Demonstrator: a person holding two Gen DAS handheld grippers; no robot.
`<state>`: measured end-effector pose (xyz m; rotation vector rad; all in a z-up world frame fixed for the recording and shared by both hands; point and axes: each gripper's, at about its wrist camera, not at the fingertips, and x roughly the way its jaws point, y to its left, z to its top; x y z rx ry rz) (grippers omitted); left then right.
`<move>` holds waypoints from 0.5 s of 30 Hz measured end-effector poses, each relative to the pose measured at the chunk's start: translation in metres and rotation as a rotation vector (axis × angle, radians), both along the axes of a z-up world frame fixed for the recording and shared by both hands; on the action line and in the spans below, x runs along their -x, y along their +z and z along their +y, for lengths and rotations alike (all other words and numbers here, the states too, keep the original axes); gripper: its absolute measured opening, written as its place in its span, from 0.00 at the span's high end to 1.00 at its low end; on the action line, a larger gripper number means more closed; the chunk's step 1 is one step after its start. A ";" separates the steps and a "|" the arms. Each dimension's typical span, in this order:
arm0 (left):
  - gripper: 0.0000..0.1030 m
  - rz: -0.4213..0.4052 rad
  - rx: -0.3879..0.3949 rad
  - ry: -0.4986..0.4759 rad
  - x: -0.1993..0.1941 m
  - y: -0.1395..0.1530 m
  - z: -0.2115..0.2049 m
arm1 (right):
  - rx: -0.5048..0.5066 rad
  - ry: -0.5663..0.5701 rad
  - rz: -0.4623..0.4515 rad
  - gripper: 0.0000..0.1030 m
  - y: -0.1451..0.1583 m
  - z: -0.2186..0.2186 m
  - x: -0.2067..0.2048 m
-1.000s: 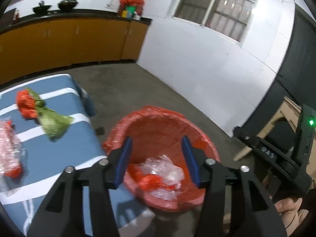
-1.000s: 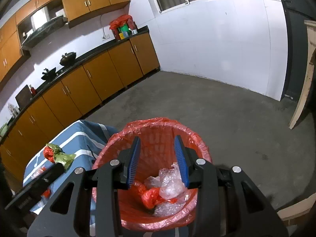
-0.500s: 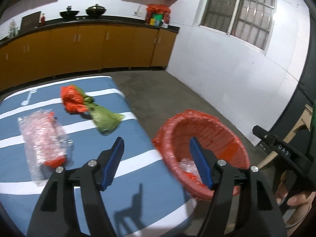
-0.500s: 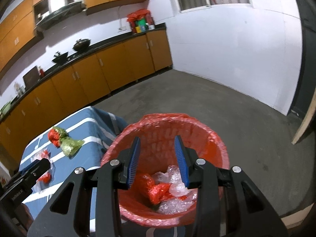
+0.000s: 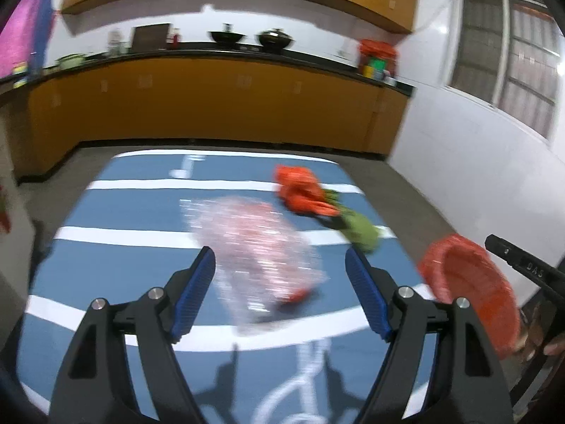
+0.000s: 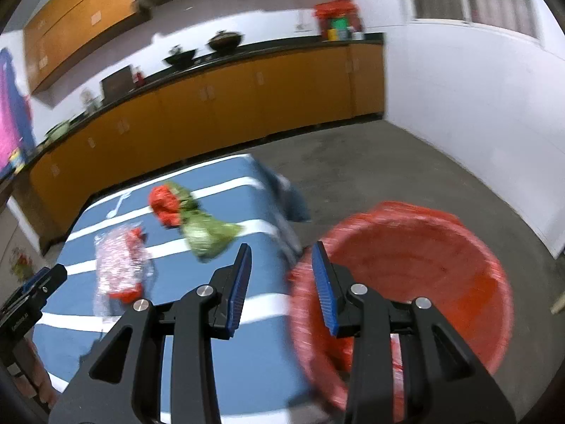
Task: Collect trash
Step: 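Bring both open tools back over the table toward the remaining bags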
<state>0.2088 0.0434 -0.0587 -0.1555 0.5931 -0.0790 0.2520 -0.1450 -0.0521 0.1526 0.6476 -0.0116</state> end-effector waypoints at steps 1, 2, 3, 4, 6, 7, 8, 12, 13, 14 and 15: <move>0.27 -0.006 -0.004 0.026 0.000 -0.001 0.010 | 0.005 0.017 0.004 0.64 -0.002 0.007 -0.005; 0.27 -0.009 -0.007 0.044 0.001 -0.001 0.017 | 0.011 0.039 0.008 0.64 -0.003 0.017 -0.013; 0.27 -0.010 -0.010 0.069 0.002 -0.002 0.026 | 0.016 0.060 0.013 0.64 -0.005 0.026 -0.020; 0.27 -0.008 -0.010 0.088 0.002 -0.003 0.035 | 0.024 0.086 0.020 0.64 -0.008 0.038 -0.030; 0.27 -0.003 -0.005 0.114 0.001 -0.005 0.048 | 0.030 0.116 0.035 0.64 -0.015 0.052 -0.044; 0.27 0.001 -0.003 0.125 0.001 -0.007 0.054 | 0.033 0.131 0.049 0.64 -0.019 0.061 -0.053; 0.27 0.005 -0.002 0.135 0.002 -0.009 0.060 | 0.033 0.140 0.060 0.64 -0.023 0.066 -0.060; 0.27 0.014 -0.006 0.155 0.000 -0.015 0.075 | 0.040 0.163 0.099 0.64 -0.039 0.086 -0.086; 0.27 0.017 -0.008 0.159 -0.001 -0.016 0.078 | 0.048 0.168 0.108 0.64 -0.043 0.091 -0.093; 0.27 0.019 -0.008 0.162 -0.002 -0.018 0.080 | 0.056 0.170 0.111 0.64 -0.045 0.095 -0.097; 0.27 0.023 -0.005 0.166 -0.004 -0.020 0.082 | 0.066 0.172 0.114 0.64 -0.048 0.099 -0.103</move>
